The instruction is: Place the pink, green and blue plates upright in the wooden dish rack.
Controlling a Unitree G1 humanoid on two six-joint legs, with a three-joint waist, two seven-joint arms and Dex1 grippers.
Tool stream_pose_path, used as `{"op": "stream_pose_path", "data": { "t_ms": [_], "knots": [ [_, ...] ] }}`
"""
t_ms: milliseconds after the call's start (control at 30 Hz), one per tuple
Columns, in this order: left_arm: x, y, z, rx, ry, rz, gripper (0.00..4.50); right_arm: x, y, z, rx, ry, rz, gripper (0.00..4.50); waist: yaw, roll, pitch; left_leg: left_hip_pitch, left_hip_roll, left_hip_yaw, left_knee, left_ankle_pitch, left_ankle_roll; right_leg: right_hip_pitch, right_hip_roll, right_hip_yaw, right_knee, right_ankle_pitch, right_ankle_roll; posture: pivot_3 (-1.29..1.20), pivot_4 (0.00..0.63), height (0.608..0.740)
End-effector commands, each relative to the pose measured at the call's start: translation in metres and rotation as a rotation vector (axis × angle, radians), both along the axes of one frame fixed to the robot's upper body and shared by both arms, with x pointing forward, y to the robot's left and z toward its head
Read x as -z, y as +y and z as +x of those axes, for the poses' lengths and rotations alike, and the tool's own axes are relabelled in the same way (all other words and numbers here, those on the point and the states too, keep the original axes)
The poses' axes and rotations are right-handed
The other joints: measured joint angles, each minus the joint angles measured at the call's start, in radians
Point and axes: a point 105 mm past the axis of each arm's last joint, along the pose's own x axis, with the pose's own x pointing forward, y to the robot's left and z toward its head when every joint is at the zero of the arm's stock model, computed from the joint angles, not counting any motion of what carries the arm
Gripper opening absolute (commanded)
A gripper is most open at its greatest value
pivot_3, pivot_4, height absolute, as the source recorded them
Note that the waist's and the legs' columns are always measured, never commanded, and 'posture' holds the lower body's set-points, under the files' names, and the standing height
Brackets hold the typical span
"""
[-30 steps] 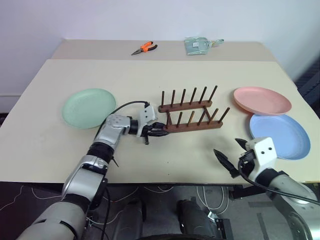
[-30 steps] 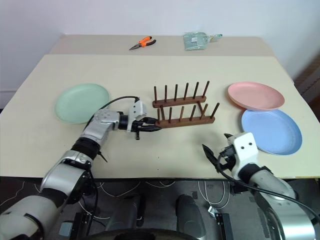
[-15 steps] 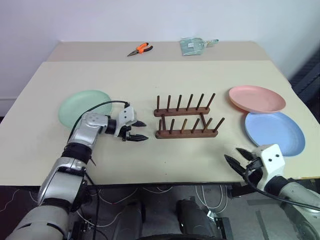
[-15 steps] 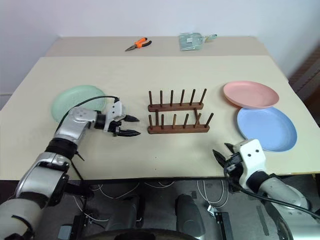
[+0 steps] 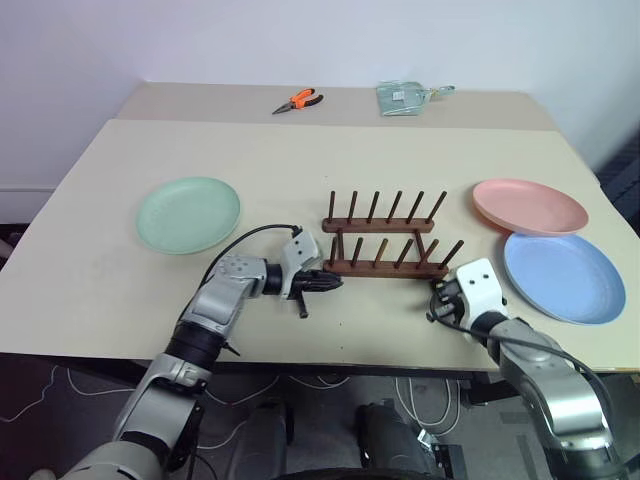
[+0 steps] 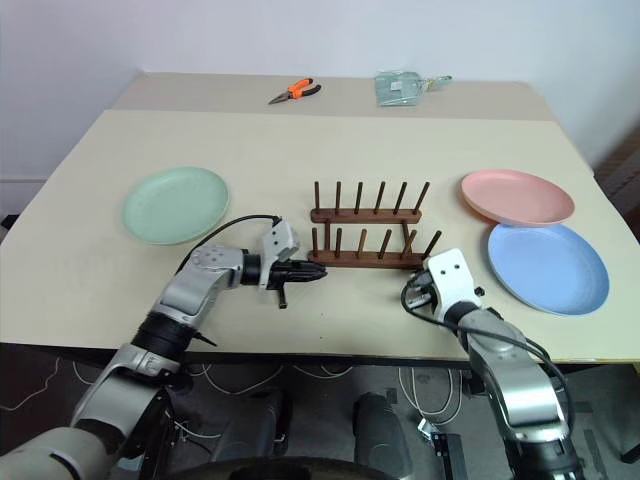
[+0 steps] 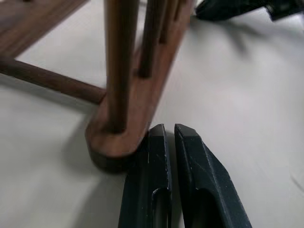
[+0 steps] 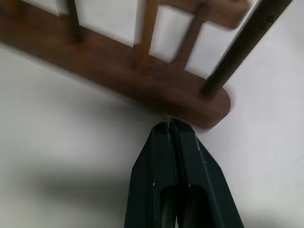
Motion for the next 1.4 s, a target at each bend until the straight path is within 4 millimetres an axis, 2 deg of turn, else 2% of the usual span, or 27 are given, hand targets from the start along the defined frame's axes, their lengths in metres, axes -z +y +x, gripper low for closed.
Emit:
{"op": "stream_pose_path", "data": {
  "t_ms": [33, 167, 267, 300, 367, 433, 500, 600, 700, 833, 933, 1100, 1200, 1400],
  "knots": [
    [0.007, 0.011, 0.024, -0.158, -0.027, 0.045, 0.31, 0.011, -0.017, 0.010, 0.095, 0.028, 0.003, 0.00, -0.002, -0.001, 0.000, 0.000, 0.000, 0.000, 0.000, 0.000, 0.000, 0.000, 0.000, 0.000, 0.000, 0.000, 0.000, 0.00, 0.150, 0.732],
    [0.010, 0.010, 0.041, -0.253, -0.016, 0.032, 0.31, 0.006, -0.018, 0.028, 0.107, 0.004, 0.018, 0.00, -0.007, -0.001, -0.001, 0.002, 0.000, 0.000, 0.000, 0.000, 0.000, 0.001, 0.000, 0.000, 0.000, 0.000, 0.000, 0.00, 0.150, 0.732],
    [0.009, 0.003, 0.038, -0.203, -0.028, 0.019, 0.31, -0.001, -0.020, 0.037, 0.093, -0.020, 0.022, 0.00, -0.015, 0.000, -0.001, 0.002, 0.000, 0.000, -0.001, 0.000, 0.000, 0.001, 0.001, 0.000, 0.001, 0.000, 0.001, 0.00, 0.150, 0.732],
    [0.008, 0.001, 0.036, -0.183, -0.034, 0.013, 0.27, -0.005, -0.021, 0.037, 0.082, -0.030, 0.027, 0.25, -0.019, 0.000, -0.001, 0.002, 0.000, 0.000, -0.001, 0.000, 0.000, 0.001, 0.001, 0.000, 0.001, 0.000, 0.001, 0.00, 0.150, 0.732],
    [0.005, 0.000, 0.031, -0.144, -0.041, -0.003, 0.26, -0.011, -0.024, 0.031, 0.056, -0.041, 0.020, 0.80, -0.020, 0.000, -0.001, 0.001, 0.000, -0.001, -0.001, 0.000, 0.000, 0.000, 0.001, 0.000, 0.001, 0.000, 0.001, 0.00, 0.150, 0.732],
    [0.001, -0.001, 0.025, -0.101, -0.052, -0.028, 0.26, -0.019, -0.026, 0.024, 0.022, -0.060, -0.023, 1.70, -0.022, 0.000, -0.001, 0.000, 0.000, -0.001, -0.002, 0.000, 0.000, 0.000, 0.001, 0.000, 0.000, 0.000, 0.002, 0.00, 0.150, 0.732],
    [-0.009, 0.000, 0.018, -0.056, -0.085, -0.063, 0.26, -0.044, -0.037, 0.012, -0.016, -0.126, -0.145, 2.85, -0.022, 0.000, 0.000, -0.001, 0.000, -0.001, -0.003, 0.000, 0.000, -0.001, 0.000, 0.000, 0.000, 0.000, 0.002, 0.00, 0.150, 0.732],
    [-0.037, 0.002, 0.009, 0.011, -0.111, -0.175, 0.26, -0.085, -0.059, -0.003, -0.036, -0.177, -0.359, 4.31, -0.024, 0.004, 0.002, -0.002, -0.001, 0.000, -0.004, 0.000, 0.000, -0.004, 0.000, 0.000, 0.000, -0.001, 0.002, 0.00, 0.150, 0.732],
    [-0.061, 0.003, 0.003, 0.074, -0.121, -0.256, 0.26, -0.101, -0.087, -0.005, -0.005, -0.142, -0.571, 4.31, -0.026, 0.003, 0.003, -0.003, 0.000, 0.000, -0.002, 0.000, 0.000, -0.005, 0.000, 0.000, 0.001, 0.000, 0.002, 0.00, 0.150, 0.732],
    [-0.083, -0.002, -0.011, 0.202, -0.162, -0.282, 0.26, -0.102, -0.120, 0.004, -0.009, -0.066, -0.828, 4.31, -0.027, 0.003, 0.003, -0.001, 0.000, 0.001, -0.002, 0.000, 0.000, -0.003, 0.000, 0.000, 0.000, -0.001, 0.001, 0.00, 0.150, 0.732],
    [-0.099, -0.004, -0.015, 0.237, -0.175, -0.325, 0.26, -0.097, -0.138, 0.015, 0.000, -0.045, -0.887, 4.31, -0.026, 0.003, 0.003, -0.002, 0.000, 0.002, -0.003, 0.000, 0.000, -0.003, 0.000, 0.001, -0.002, -0.001, 0.001, 0.00, 0.150, 0.732],
    [-0.120, -0.011, -0.032, 0.310, -0.157, -0.403, 0.26, -0.084, -0.149, 0.040, -0.039, -0.072, -0.961, 4.31, -0.031, 0.003, 0.003, -0.002, 0.000, 0.002, -0.003, 0.000, 0.001, -0.004, 0.000, 0.001, -0.001, 0.000, 0.001, 0.00, 0.150, 0.732],
    [-0.119, -0.013, -0.042, 0.327, -0.159, -0.404, 0.26, -0.072, -0.152, 0.049, -0.072, -0.074, -0.985, 3.53, -0.031, 0.004, 0.003, -0.002, 0.000, 0.002, -0.003, 0.000, 0.001, -0.004, 0.000, 0.001, -0.001, 0.000, 0.002, 0.00, 0.150, 0.732],
    [-0.105, -0.009, -0.038, 0.246, -0.131, -0.384, 0.26, -0.061, -0.150, 0.055, -0.125, -0.095, -0.988, 0.48, -0.030, 0.004, 0.003, -0.002, -0.001, 0.002, -0.003, 0.000, 0.001, -0.004, 0.000, 0.001, -0.001, 0.000, 0.002, 0.00, 0.150, 0.732]
  ]
}}
